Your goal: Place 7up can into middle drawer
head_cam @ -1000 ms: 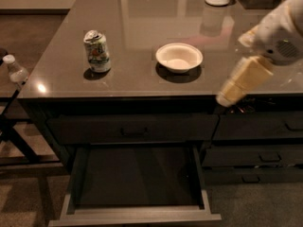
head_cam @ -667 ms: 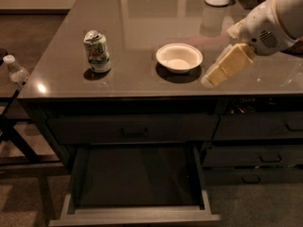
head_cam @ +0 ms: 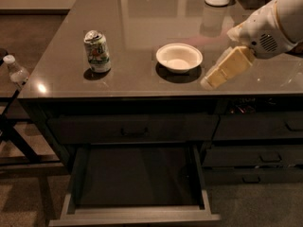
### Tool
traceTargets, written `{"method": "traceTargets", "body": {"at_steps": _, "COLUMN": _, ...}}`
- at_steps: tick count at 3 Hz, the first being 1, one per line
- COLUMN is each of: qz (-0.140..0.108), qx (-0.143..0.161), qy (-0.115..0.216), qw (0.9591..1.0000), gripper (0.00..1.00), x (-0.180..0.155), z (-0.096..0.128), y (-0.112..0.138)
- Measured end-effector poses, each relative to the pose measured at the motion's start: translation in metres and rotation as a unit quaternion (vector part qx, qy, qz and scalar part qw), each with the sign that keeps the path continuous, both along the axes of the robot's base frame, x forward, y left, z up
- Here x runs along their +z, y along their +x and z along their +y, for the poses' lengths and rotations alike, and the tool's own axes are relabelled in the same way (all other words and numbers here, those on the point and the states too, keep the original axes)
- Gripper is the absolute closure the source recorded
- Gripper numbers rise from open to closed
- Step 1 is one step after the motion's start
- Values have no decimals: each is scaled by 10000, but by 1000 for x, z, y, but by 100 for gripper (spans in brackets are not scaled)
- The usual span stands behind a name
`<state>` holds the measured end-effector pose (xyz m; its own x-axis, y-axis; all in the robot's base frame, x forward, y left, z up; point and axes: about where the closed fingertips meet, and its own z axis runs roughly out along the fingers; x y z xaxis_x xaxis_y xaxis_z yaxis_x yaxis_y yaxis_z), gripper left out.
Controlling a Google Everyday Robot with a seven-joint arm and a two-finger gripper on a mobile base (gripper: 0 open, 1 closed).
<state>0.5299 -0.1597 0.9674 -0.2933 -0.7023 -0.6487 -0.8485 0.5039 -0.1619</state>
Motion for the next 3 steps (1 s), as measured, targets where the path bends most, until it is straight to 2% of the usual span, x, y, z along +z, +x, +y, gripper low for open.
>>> {"method": "traceTargets", "body": {"at_steps": 1, "qz": -97, "qx": 356, "qy": 461, "qw": 9983, "gripper": 0, "x": -14, "z": 41, "y": 23}}
{"method": "traceTargets", "body": {"at_steps": 2, "qz": -155, "qx": 904, "qy": 845, "qw": 9922, "gripper": 0, "x": -21, "z": 95, "y": 53}}
{"method": "traceTargets", "body": {"at_steps": 3, "qz": -151, "qx": 1064, "qy": 949, "qw": 9897, "gripper": 0, "x": -24, "z": 111, "y": 62}}
